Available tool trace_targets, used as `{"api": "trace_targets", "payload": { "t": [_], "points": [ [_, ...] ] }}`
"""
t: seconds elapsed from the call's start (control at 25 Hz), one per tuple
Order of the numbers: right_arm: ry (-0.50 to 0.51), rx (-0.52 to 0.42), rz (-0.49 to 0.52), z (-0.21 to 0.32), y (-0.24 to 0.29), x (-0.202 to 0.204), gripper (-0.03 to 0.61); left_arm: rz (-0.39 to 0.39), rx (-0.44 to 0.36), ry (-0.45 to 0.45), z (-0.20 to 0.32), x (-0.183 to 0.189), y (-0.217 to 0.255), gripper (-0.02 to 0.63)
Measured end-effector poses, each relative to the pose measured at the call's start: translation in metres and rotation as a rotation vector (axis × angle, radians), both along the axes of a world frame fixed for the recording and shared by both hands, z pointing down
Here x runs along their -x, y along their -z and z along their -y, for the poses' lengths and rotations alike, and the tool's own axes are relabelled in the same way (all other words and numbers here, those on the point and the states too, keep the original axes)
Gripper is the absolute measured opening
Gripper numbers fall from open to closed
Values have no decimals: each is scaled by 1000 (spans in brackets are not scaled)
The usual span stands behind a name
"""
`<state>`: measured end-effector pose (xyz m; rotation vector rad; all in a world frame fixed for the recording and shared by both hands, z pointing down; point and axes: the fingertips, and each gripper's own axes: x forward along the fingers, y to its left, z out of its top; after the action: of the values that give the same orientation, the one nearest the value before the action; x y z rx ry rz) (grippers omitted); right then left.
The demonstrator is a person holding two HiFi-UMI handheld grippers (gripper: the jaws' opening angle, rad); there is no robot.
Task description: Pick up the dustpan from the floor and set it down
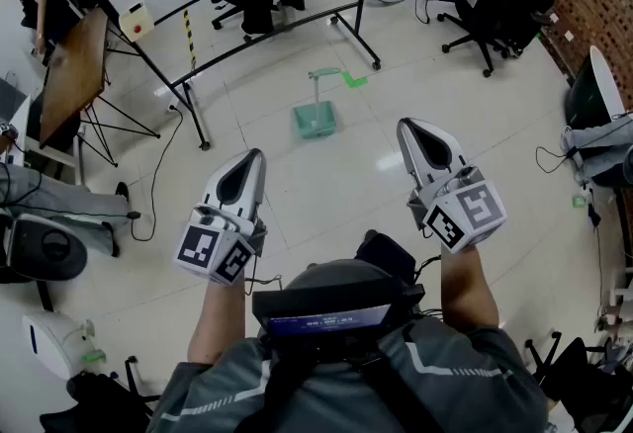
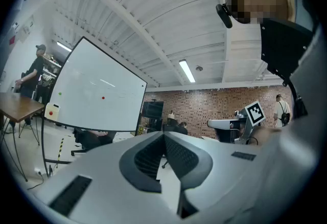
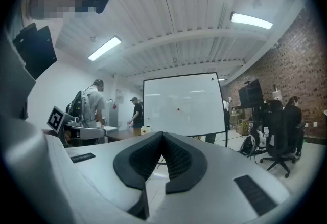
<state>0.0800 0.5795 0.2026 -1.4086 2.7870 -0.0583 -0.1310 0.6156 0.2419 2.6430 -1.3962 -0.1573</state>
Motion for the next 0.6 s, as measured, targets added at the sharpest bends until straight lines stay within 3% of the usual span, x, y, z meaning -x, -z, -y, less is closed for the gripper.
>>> {"api": "trace_targets", "payload": {
  "t": [0.2,0.4,0.6],
  "points": [
    [9,9,43,65,5,0,17,12,-14,-42,63,-10,3,23],
    [81,-8,35,156,7,-8,17,25,-17,28,149,-21,16,23],
    [166,-9,47,253,9,-41,17,34,-24,76,241,-55,30,23]
  ]
}}
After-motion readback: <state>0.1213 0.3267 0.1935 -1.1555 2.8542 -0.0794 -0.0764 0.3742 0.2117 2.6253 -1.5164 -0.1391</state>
